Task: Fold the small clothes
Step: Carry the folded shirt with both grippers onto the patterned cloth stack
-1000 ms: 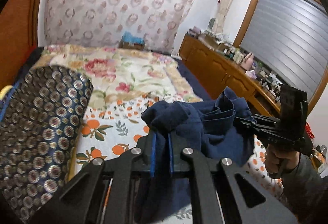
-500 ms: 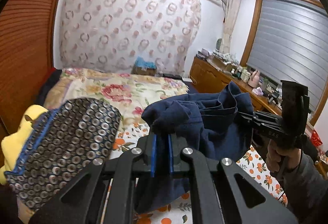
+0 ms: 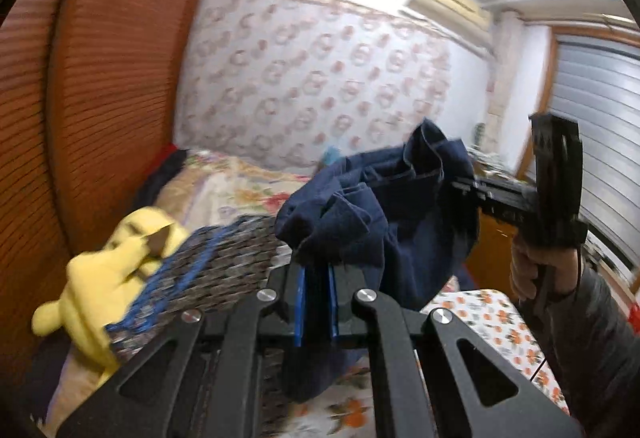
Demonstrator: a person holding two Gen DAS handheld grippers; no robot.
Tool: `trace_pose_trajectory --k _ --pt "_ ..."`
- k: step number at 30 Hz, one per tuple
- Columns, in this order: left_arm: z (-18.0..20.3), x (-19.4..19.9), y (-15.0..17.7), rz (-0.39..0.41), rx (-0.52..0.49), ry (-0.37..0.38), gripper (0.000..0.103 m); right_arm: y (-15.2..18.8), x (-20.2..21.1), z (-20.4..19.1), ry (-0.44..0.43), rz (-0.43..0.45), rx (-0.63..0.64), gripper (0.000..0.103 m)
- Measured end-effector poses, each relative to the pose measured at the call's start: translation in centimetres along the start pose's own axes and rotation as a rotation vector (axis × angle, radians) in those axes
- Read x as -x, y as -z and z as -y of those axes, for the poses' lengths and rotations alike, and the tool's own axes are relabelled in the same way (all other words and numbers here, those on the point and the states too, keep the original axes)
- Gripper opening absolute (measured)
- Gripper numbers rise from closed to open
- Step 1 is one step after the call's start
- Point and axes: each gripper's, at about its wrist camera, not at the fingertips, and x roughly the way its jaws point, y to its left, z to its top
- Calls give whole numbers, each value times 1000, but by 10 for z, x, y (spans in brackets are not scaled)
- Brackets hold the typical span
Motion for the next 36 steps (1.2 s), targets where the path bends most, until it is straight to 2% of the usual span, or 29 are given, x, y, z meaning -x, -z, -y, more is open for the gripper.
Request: trace_pose_trajectory --k 4,7,12,15,19,20,23,28,30,36 --pt "-55 -13 24 -53 81 -97 6 -23 -82 -28 -79 -72 64 13" --pt "-85 -26 45 -112 128 -145 6 -24 -150 -52 -110 -155 99 13" --pt "-95 -38 62 -146 138 -180 6 -15 -216 -61 -103 -246 63 15" --pt "-97 -39 65 -144 143 -177 6 -18 -234 -55 -80 -267 -1 23" --pt "-99 -25 63 -114 131 -186 7 -26 -231 -50 -46 -241 -40 40" --pt "-97 -21 60 -107 124 -192 9 -27 -228 -49 -38 -235 -39 41" --pt "-93 -16 58 -95 99 -184 39 -25 -215 -53 -16 -223 -30 42" --pt "-72 -8 56 -89 7 -182 45 -8 -175 -62 -17 -190 -40 42" --pt "-64 -5 54 -89 -5 -165 57 2 -158 -65 -14 -180 -39 42" --pt "-29 11 56 -80 -87 -124 58 32 -101 -72 9 -146 -75 43"
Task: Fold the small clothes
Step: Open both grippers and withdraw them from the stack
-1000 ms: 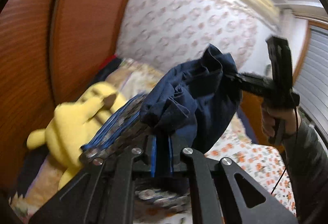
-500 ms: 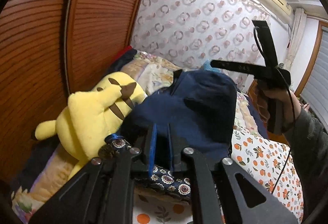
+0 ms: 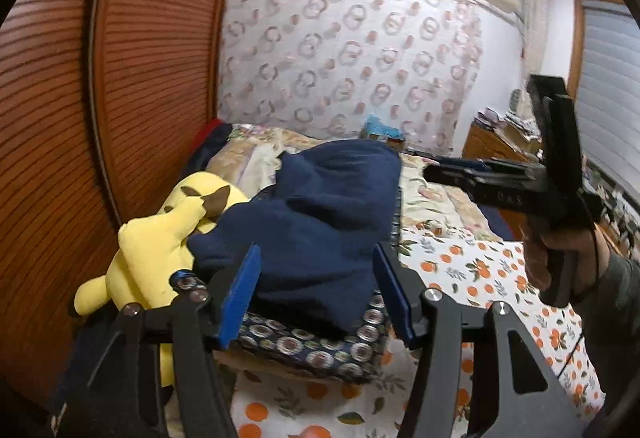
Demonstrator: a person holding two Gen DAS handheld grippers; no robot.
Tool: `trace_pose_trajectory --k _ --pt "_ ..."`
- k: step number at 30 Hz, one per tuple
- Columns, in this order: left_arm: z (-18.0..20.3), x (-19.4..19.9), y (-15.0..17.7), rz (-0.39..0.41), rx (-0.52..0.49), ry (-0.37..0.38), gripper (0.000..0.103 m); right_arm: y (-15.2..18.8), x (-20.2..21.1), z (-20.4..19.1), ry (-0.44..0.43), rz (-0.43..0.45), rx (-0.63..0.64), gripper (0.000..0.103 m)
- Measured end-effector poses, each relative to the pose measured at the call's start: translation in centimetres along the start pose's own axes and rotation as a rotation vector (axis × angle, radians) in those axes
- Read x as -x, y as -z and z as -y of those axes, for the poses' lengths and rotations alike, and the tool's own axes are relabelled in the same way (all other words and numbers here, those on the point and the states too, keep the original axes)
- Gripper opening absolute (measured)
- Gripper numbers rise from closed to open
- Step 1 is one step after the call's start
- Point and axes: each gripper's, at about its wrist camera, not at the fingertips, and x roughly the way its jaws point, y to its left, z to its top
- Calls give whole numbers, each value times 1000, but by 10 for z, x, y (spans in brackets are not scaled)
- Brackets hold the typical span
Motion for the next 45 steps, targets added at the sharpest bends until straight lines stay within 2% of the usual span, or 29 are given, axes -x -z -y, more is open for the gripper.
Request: trace_pose_trajectory --k 12,16,26,28,35,45 --pt "66 26 21 -7 -115 62 58 79 111 -13 135 72 -81 52" --pt "89 32 29 -11 -149 89 58 106 141 -15 183 91 -109 58" --pt "130 43 40 -26 -151 114 58 154 199 -19 292 119 -197 75" --pt "136 47 41 -20 -154 135 58 162 211 -18 317 127 -212 76" --pt "157 63 36 19 -183 140 58 180 250 -16 390 177 -261 77" --pt "179 91 20 81 -210 135 58 182 295 -18 425 257 -289 83"
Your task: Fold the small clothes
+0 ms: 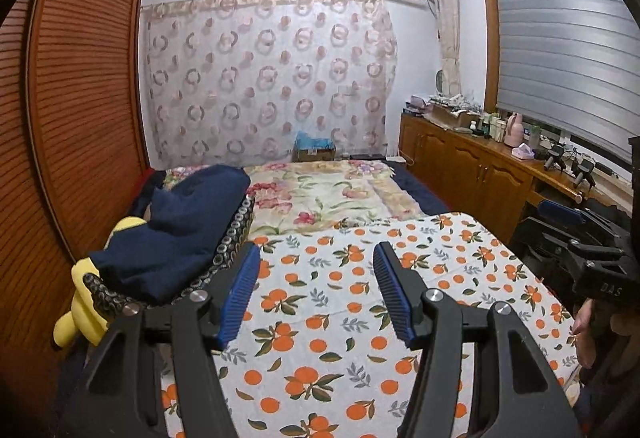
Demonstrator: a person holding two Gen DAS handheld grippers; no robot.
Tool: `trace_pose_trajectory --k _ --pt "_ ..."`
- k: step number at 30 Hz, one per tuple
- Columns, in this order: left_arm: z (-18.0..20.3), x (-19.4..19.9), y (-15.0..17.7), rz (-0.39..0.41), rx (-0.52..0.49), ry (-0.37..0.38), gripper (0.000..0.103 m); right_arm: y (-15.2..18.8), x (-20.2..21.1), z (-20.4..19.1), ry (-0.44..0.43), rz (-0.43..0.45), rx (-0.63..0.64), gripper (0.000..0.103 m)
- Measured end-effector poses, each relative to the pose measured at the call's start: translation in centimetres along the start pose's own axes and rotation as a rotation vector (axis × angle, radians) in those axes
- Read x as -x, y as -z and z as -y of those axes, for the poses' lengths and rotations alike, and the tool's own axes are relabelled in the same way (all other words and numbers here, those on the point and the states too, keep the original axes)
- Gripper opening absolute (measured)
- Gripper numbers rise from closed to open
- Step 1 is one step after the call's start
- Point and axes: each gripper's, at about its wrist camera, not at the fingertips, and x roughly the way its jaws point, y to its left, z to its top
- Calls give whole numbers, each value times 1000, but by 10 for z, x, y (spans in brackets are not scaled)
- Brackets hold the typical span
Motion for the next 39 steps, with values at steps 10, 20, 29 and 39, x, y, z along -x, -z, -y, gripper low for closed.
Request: trace_pose_trajectory --k 10,20,29,39 --pt "-1 23 -10 51 11 -12 58 -7 29 4 68 58 -20 85" --pt "-2 25 -8 50 20 -21 58 -6 33 2 87 64 -12 85" --pt "-3 25 -8 48 20 -21 58 -5 33 1 89 64 -12 85" --pt "-3 26 -9 49 18 -23 59 -5 33 1 90 63 -10 86"
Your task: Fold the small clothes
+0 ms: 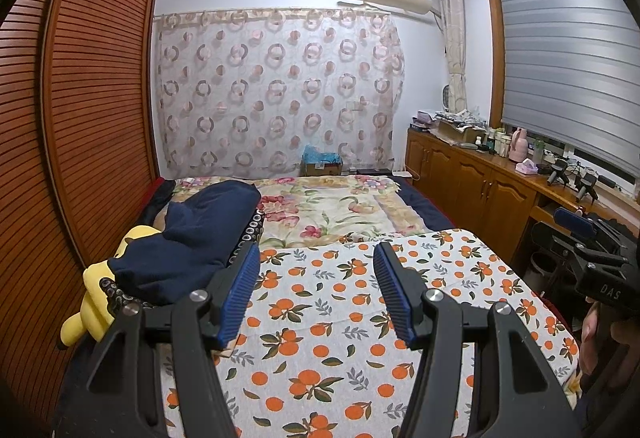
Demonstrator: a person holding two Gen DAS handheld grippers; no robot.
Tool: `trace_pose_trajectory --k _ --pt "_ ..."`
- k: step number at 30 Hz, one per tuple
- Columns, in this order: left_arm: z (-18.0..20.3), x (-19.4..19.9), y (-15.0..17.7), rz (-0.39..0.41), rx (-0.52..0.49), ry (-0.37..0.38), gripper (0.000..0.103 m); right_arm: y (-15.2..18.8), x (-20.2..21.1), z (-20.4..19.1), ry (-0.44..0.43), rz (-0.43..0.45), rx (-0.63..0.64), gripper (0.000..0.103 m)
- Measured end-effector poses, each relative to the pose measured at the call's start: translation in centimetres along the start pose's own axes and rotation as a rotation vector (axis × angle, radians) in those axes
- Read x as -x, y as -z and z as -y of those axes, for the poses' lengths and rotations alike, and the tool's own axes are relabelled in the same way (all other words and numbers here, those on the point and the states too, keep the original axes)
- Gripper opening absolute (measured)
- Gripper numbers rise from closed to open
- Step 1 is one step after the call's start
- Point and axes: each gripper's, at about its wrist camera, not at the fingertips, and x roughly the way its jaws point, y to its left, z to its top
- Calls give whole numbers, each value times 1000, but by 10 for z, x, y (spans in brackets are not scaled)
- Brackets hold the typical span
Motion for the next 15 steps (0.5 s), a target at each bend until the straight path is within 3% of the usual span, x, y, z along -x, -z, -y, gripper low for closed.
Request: trace_pose_trajectory --k 15 --pt "-4 -1 3 -5 0 3 59 -1 0 0 1 0 0 86"
